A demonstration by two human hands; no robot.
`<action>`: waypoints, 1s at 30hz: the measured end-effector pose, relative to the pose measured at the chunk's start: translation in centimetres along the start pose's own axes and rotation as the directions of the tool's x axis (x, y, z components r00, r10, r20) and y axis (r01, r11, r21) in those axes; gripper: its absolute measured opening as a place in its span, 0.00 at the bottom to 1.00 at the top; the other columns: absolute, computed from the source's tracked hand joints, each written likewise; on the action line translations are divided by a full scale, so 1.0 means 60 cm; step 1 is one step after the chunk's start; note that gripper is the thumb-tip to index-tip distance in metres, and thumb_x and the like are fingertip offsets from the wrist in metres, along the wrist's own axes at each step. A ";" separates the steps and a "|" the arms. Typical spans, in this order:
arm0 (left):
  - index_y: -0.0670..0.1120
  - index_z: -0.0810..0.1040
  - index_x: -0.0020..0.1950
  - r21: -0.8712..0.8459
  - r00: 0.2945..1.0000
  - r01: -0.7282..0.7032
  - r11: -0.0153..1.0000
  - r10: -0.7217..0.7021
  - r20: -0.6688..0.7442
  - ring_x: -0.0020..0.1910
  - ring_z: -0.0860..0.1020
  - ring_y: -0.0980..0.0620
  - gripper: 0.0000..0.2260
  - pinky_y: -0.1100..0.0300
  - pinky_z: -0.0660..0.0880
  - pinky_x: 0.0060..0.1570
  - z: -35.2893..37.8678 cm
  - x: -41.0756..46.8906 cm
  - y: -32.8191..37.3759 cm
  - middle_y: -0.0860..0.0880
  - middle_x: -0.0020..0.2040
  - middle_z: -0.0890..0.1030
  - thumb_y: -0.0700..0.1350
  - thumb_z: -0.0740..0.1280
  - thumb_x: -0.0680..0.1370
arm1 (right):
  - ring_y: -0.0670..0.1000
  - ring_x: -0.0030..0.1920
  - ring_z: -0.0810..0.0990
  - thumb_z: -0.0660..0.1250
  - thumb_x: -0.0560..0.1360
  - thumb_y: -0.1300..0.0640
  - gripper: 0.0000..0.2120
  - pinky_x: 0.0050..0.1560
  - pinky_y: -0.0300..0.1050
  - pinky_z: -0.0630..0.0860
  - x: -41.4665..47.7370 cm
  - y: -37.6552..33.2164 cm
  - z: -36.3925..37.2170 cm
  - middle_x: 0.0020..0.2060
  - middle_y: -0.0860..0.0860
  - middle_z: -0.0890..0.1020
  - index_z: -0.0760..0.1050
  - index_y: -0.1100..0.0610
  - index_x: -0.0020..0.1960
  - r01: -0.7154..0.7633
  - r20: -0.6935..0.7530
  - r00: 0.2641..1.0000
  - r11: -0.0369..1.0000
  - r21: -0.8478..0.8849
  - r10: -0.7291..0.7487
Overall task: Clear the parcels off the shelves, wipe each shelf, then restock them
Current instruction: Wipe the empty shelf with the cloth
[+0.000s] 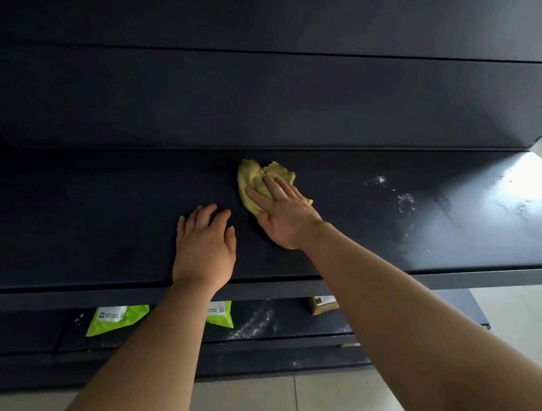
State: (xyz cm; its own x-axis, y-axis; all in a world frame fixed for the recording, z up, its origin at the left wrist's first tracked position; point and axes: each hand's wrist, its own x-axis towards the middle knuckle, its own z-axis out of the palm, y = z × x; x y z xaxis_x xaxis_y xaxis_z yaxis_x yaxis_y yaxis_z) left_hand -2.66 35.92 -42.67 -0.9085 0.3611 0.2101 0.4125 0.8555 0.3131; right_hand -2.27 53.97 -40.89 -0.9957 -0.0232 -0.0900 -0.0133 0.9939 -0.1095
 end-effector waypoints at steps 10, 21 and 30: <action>0.49 0.71 0.70 -0.012 1.000 0.002 1.000 -0.002 -0.013 0.73 0.62 0.47 0.18 0.48 0.51 0.75 0.001 0.000 -0.002 0.48 0.71 0.68 0.48 0.56 0.82 | 0.53 0.78 0.46 0.44 0.80 0.43 0.27 0.75 0.61 0.37 0.055 0.067 -0.013 0.79 0.51 0.46 0.44 0.41 0.78 -0.155 -0.010 0.988 0.985 -0.079 0.154; 0.47 0.73 0.69 -0.017 1.000 0.006 1.000 -0.007 -0.030 0.71 0.64 0.45 0.17 0.47 0.53 0.74 0.000 -0.001 -0.003 0.47 0.70 0.70 0.47 0.57 0.81 | 0.58 0.77 0.49 0.45 0.78 0.41 0.29 0.73 0.64 0.39 -0.033 0.195 -0.024 0.78 0.57 0.50 0.46 0.44 0.78 -0.540 -0.042 0.841 0.835 -0.105 0.539; 0.48 0.71 0.70 0.002 1.000 0.001 1.000 -0.001 -0.016 0.72 0.62 0.46 0.18 0.46 0.51 0.75 -0.001 -0.001 0.000 0.47 0.71 0.68 0.48 0.55 0.82 | 0.66 0.76 0.46 0.44 0.78 0.43 0.30 0.71 0.66 0.35 -0.091 0.153 -0.011 0.77 0.62 0.45 0.43 0.46 0.79 -0.673 0.012 0.737 0.736 -0.074 0.675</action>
State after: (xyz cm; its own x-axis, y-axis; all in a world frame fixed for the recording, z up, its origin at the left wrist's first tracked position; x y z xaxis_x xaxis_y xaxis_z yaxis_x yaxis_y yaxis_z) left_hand -2.58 35.86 -42.61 -0.9077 0.3545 0.2245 0.4115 0.8565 0.3114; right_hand 3.01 63.31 -40.75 -0.7421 0.6527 -0.1522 0.6533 0.7552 0.0530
